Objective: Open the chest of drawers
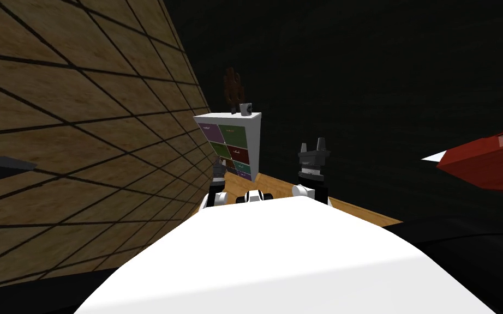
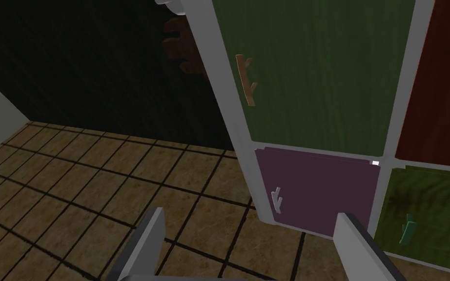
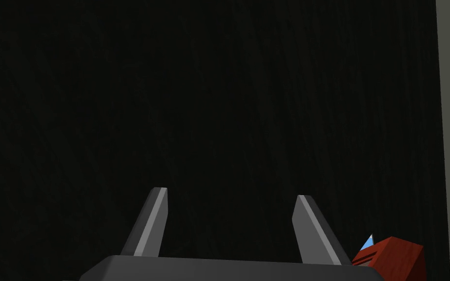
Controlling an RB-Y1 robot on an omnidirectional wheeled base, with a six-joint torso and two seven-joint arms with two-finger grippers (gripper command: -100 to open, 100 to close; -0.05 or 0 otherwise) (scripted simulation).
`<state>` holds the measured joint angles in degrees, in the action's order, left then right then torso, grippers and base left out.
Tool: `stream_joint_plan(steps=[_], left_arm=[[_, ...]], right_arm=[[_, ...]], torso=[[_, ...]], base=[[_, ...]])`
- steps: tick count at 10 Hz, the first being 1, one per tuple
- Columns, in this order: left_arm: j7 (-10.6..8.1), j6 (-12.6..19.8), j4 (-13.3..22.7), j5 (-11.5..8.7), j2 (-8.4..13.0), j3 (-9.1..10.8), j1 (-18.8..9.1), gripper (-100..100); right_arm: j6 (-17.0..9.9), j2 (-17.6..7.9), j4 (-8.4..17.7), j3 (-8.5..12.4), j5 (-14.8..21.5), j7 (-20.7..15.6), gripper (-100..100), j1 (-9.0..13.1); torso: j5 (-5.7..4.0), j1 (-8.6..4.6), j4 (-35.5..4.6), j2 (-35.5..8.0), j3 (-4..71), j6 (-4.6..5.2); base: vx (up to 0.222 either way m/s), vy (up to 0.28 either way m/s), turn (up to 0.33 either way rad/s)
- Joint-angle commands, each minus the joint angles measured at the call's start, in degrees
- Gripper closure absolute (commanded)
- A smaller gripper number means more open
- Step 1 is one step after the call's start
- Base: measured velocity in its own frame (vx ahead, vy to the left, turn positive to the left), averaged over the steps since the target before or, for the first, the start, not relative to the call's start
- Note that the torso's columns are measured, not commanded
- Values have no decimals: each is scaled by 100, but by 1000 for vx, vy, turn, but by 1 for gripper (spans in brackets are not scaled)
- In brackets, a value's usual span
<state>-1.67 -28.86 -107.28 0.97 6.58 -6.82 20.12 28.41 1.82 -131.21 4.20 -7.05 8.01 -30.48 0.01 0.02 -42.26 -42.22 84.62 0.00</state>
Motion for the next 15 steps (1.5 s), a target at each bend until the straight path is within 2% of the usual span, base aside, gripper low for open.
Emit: stream_joint_plan(steps=[1,4,15], left_arm=[[31,62,389,59,32,-52,-197,-100],[89,106,890,157,148,-164,-384,-100],[240,222,2211,415,407,-456,-876,-100]], right_arm=[[0,0,0,0,0,0,0,0],[0,0,0,0,0,0,0,0],[0,0,0,0,0,0,0,0]], torso=[[-2,-6,-2,-8,-5,0],[0,2,-1,-3,-3,0],[-2,-7,-2,-6,-4,0]], base=[[87,-3,-85],[105,18,-97],[86,16,-67]])
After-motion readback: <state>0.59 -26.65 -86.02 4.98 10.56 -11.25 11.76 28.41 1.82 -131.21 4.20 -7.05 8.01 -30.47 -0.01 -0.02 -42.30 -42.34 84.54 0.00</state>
